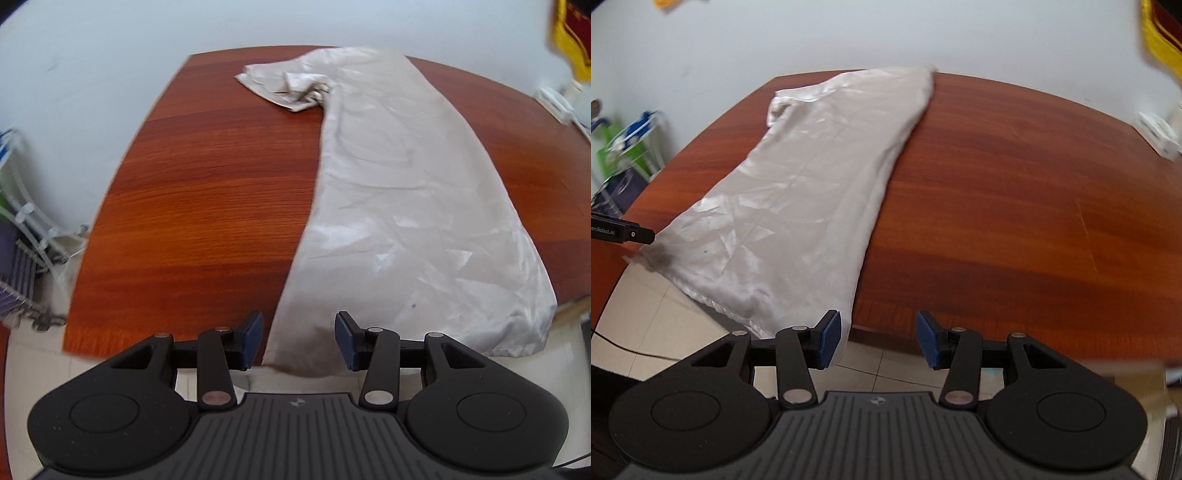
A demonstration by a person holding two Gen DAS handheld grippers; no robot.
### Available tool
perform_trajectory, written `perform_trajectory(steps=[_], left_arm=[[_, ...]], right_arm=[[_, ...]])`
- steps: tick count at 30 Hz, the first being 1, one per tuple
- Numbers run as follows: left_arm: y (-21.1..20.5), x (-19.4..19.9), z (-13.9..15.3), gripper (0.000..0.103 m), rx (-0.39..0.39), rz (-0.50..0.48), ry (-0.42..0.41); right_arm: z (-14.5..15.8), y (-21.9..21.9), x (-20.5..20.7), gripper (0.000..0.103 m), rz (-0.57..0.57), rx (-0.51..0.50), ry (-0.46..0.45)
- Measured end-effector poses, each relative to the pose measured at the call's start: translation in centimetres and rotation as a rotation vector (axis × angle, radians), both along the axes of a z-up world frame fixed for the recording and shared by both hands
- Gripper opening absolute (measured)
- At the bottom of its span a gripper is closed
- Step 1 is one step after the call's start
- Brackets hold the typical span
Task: Fold clothes
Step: 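Move both grippers back over the folded shirt hem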
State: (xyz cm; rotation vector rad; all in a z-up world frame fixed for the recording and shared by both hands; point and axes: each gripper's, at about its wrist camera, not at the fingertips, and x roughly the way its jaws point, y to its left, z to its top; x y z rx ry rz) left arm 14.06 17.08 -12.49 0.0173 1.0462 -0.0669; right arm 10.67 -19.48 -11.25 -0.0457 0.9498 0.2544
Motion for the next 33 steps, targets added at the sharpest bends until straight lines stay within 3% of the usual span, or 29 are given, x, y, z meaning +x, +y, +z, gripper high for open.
perform_trajectory(steps=[4, 9, 15, 26, 33], left_arm=[[0.0, 0.7, -0.8, 0.037, -0.005, -0.052, 0.012], [0.3, 1.3, -1.5, 0.007, -0.016, -0.094, 0.036], [0.2, 1.1, -1.9, 0.004, -0.035, -0.131, 0.054], [-0.4, -0.1, -2.1, 0.004, -0.083, -0.163, 0.069], [-0.1, -1.2, -1.5, 0.004, -0.087, -0.142, 0.048]], right_arm=[[0.1, 0.8, -1.2, 0.053, -0.056, -0.005, -0.002], [0.2, 1.5, -2.9, 0.054, -0.112, -0.02, -0.004], [0.4, 1.8, -3.6, 0.054, -0.15, -0.025, 0.001], [0.5, 3.3, -3.3, 0.054, -0.122, -0.021, 0.014], [-0.2, 3.9, -2.0, 0.062, -0.112, 0.012, 0.023]])
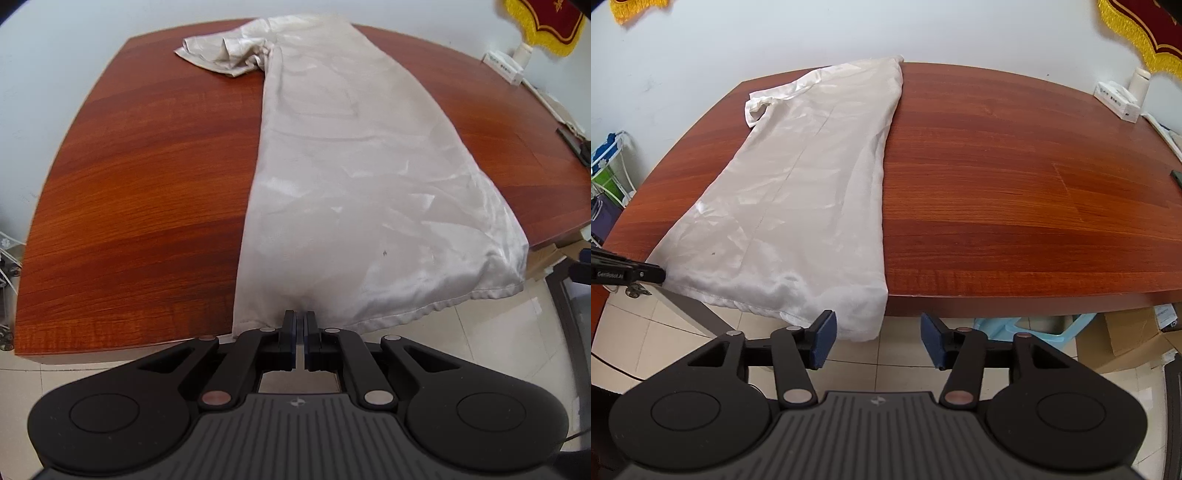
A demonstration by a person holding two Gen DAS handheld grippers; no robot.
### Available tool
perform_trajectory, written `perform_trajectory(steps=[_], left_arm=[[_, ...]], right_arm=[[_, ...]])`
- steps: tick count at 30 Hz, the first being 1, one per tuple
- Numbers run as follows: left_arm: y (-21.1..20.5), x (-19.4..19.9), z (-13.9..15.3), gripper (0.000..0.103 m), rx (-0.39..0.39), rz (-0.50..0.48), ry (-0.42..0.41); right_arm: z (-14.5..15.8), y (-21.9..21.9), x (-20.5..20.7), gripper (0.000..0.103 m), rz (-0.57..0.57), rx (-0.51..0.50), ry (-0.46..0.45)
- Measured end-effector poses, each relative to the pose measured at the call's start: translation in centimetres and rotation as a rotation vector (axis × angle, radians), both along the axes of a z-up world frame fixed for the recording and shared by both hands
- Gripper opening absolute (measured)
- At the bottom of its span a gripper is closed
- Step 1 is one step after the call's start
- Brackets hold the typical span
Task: Fold clothes
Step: 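Move both grippers back over the folded shirt hem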
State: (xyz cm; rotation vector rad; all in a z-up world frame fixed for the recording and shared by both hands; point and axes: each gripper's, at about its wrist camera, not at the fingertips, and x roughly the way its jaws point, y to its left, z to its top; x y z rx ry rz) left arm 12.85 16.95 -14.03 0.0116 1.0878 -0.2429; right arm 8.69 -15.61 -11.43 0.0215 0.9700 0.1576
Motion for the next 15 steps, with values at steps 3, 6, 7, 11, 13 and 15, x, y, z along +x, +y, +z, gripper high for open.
perform_trajectory(steps=[3, 6, 7, 11, 13, 15], left_arm=[[0.3, -0.4, 0.7, 0.01, 0.004, 0.007, -0.028], [0.6, -0.8, 1.6, 0.029, 0.01, 0.015, -0.061], [0.6, -0.9, 2.0, 0.033, 0.013, 0.019, -0.075], [0.7, -1.3, 3.4, 0.044, 0.012, 0.02, -0.113], [0.6, -1.5, 4.2, 0.046, 0.011, 0.017, -0.127], [0.5, -1.7, 4.9, 0.051, 0.009, 0.011, -0.138]], right_arm=[[-0.9, 0.0, 0.8, 0.069, -0.011, 0.034, 0.015], [-2.0, 0.0, 1.5, 0.07, -0.023, 0.062, 0.034], [-2.4, 0.0, 1.6, 0.07, -0.025, 0.072, 0.04], [-4.2, 0.0, 2.4, 0.07, -0.039, 0.118, 0.062], [-5.1, -0.1, 2.9, 0.07, -0.054, 0.146, 0.075], [-5.9, -0.1, 3.3, 0.071, -0.067, 0.169, 0.085]])
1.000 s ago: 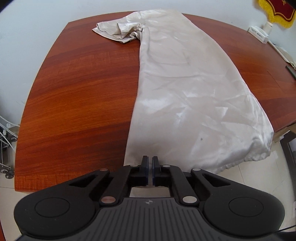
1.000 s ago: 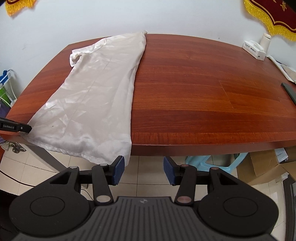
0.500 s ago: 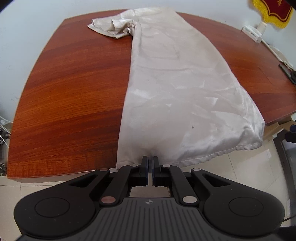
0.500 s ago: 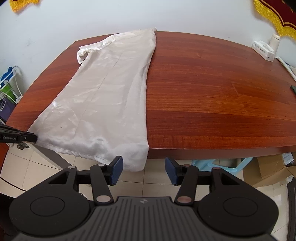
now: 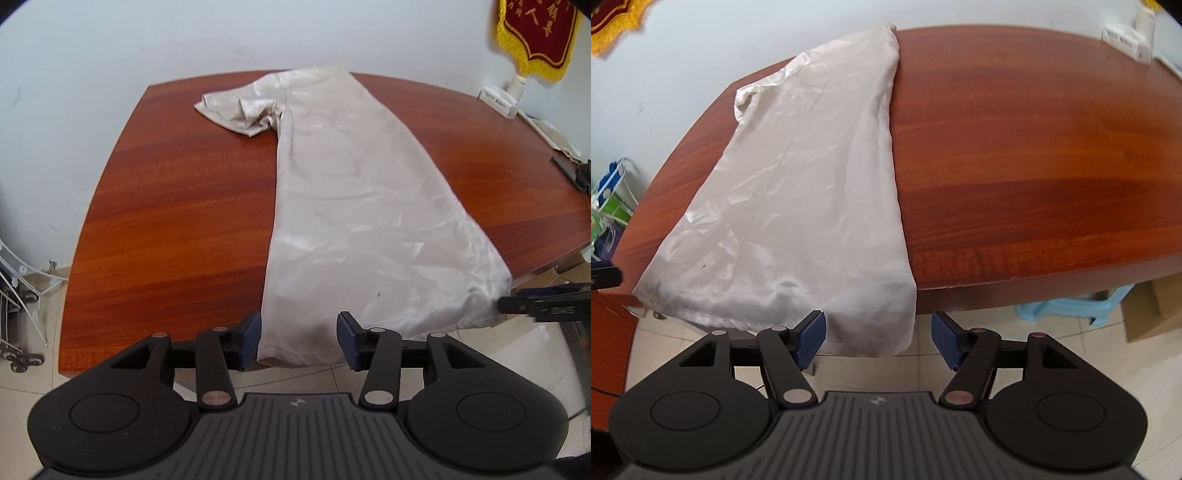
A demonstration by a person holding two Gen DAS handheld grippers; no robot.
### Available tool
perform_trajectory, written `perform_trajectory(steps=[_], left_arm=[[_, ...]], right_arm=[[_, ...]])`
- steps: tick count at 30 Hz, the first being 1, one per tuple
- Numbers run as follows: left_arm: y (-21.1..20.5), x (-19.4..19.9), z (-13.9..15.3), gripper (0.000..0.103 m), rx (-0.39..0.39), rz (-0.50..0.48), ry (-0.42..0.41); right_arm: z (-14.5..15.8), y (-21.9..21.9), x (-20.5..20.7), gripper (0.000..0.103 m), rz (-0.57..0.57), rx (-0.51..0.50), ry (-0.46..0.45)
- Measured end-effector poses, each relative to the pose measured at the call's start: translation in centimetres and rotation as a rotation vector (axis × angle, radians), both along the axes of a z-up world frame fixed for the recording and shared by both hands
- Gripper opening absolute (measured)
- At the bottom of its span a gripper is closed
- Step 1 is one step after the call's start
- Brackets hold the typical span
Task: Fold clothes
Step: 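Move both grippers back over the folded shirt hem, then position both open grippers at the hem end of the shirt strip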
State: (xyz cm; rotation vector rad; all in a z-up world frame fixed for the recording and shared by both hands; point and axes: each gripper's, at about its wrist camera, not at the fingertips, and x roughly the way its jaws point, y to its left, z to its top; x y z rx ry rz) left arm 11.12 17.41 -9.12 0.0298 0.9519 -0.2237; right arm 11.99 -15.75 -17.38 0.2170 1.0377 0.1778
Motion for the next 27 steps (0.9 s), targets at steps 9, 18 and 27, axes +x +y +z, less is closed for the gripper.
perform_trajectory(steps=[9, 18, 27], left_arm=[[-0.3, -1.3, 1.6, 0.057, 0.013, -0.006, -0.034], [-0.6, -1.5, 1.6, 0.057, 0.003, 0.001, -0.033], [-0.6, -1.5, 1.6, 0.057, -0.009, -0.02, -0.04]], right_arm=[[-1.4, 0.0, 0.6, 0.042, 0.015, 0.093, 0.019], [1.5, -0.4, 0.2, 0.028, 0.048, 0.038, 0.01], [2.9, -2.5, -0.4, 0.031, 0.002, -0.011, 0.029]])
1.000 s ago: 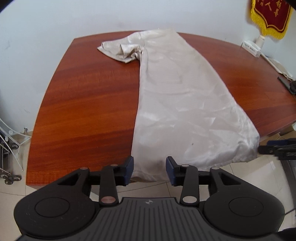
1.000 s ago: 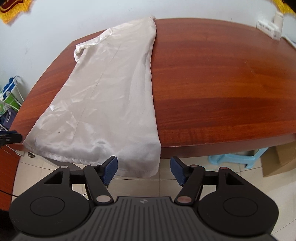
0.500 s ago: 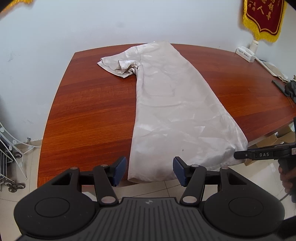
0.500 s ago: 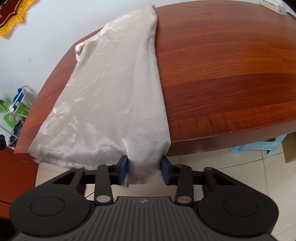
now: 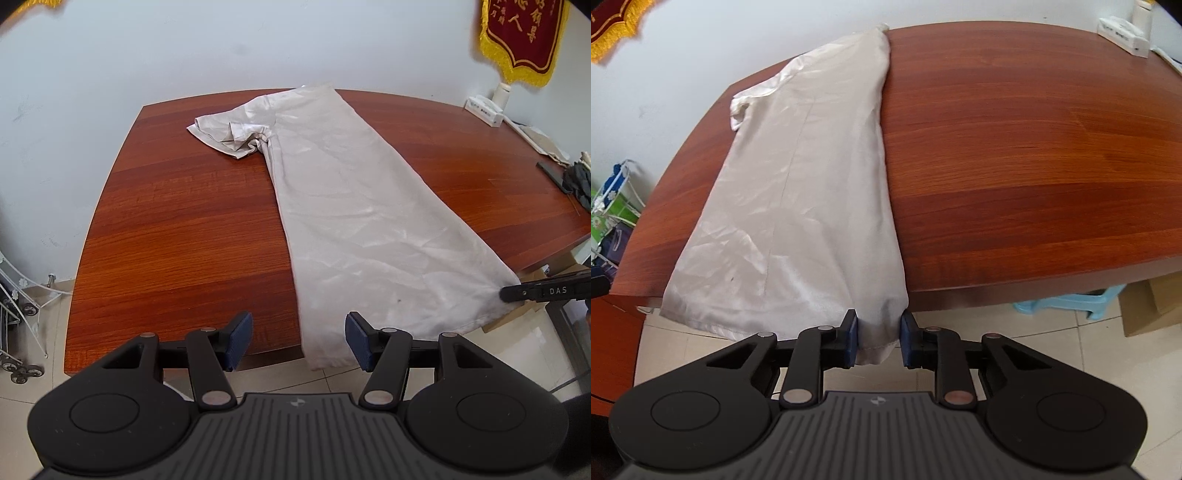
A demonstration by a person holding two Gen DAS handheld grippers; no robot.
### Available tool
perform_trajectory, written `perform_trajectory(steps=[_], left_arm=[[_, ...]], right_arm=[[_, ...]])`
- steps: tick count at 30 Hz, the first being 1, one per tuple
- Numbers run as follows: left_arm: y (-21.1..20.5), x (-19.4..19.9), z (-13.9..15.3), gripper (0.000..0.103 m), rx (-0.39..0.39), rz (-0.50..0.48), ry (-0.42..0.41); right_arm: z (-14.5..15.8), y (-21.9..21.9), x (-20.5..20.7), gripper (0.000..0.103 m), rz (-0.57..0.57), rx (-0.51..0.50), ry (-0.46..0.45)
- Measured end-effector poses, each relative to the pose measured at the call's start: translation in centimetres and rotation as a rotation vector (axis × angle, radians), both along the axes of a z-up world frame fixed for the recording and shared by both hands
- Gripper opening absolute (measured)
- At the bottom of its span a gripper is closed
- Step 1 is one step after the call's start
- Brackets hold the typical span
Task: Fold clothes
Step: 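Position both open grippers at the hem end of the shirt strip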
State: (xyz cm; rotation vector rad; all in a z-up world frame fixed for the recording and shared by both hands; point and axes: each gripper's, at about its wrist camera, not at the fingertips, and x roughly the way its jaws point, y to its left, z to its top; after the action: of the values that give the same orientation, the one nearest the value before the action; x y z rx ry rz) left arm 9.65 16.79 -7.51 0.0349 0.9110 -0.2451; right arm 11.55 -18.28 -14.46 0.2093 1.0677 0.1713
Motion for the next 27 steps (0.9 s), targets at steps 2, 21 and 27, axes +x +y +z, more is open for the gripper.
perform_trajectory(steps=[2, 21, 27], left_arm=[[0.0, 0.0, 0.0, 0.056, 0.003, -0.006, 0.0], [0.2, 0.2, 1.1, 0.071, -0.02, -0.014, -0.006], [0.3, 0.8, 1.3, 0.075, -0.03, -0.013, -0.014]], right_arm=[[0.0, -0.1, -0.1, 0.04, -0.011, -0.005, 0.001], [5.6, 3.4, -2.6, 0.063, 0.054, -0.118, -0.109], [7.6, 3.4, -2.6, 0.067, 0.042, -0.14, -0.147]])
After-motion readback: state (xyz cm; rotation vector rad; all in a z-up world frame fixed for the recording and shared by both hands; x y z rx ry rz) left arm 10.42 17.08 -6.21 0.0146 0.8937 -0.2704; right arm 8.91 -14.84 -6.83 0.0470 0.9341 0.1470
